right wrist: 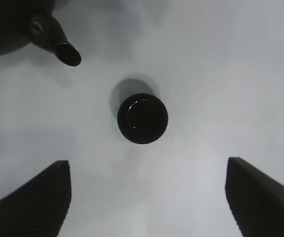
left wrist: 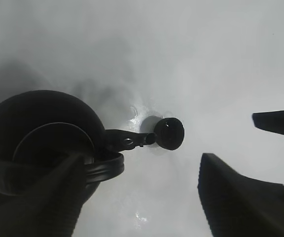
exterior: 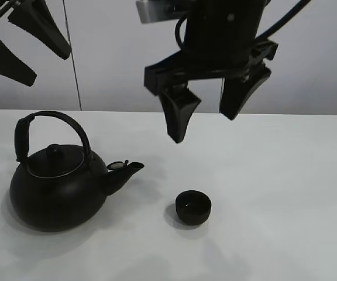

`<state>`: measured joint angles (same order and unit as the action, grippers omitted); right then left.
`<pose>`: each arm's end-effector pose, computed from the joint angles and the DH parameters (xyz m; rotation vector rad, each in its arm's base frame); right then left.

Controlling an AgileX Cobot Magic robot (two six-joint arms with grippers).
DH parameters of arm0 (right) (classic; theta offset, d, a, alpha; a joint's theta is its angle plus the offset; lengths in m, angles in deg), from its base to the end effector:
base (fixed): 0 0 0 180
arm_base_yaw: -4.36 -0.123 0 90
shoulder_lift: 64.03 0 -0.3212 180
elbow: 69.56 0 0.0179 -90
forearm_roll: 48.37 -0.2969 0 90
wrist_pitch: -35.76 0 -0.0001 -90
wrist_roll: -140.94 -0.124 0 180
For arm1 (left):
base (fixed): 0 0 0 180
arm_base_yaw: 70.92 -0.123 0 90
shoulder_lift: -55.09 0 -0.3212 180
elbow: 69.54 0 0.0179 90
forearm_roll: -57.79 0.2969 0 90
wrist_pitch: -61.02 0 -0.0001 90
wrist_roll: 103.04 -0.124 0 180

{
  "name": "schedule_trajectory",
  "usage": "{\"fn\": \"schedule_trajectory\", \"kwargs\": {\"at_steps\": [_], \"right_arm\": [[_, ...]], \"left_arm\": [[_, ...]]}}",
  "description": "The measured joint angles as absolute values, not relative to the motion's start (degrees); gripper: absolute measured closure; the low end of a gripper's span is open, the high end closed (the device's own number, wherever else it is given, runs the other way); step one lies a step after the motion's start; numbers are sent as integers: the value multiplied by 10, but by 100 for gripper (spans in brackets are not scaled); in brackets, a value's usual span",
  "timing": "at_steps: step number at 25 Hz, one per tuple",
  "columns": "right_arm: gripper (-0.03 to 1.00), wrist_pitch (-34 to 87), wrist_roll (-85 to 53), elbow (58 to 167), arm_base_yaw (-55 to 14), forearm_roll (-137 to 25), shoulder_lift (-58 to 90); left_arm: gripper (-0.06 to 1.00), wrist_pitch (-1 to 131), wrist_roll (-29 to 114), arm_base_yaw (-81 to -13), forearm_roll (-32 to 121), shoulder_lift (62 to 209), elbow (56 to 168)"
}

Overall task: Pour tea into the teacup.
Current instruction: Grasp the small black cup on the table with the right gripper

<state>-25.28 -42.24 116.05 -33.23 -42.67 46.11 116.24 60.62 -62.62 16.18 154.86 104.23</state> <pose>0.3500 0.2559 0.2478 -0.9008 2.7286 0.0012 0.3779 -0.1235 0.2822 0.1360 2.6457 -0.8769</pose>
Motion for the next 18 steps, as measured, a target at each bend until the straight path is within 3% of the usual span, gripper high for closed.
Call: {"fn": "schedule_trajectory", "kwargs": {"at_steps": [9, 18], "right_arm": [[38, -240, -423, 1157, -332, -444, 542], [38, -159, -441, 1083, -332, -441, 542]], "left_arm": [[47, 1162, 606, -626, 162, 1549, 1042], [47, 1162, 606, -626, 162, 1549, 1042]]}}
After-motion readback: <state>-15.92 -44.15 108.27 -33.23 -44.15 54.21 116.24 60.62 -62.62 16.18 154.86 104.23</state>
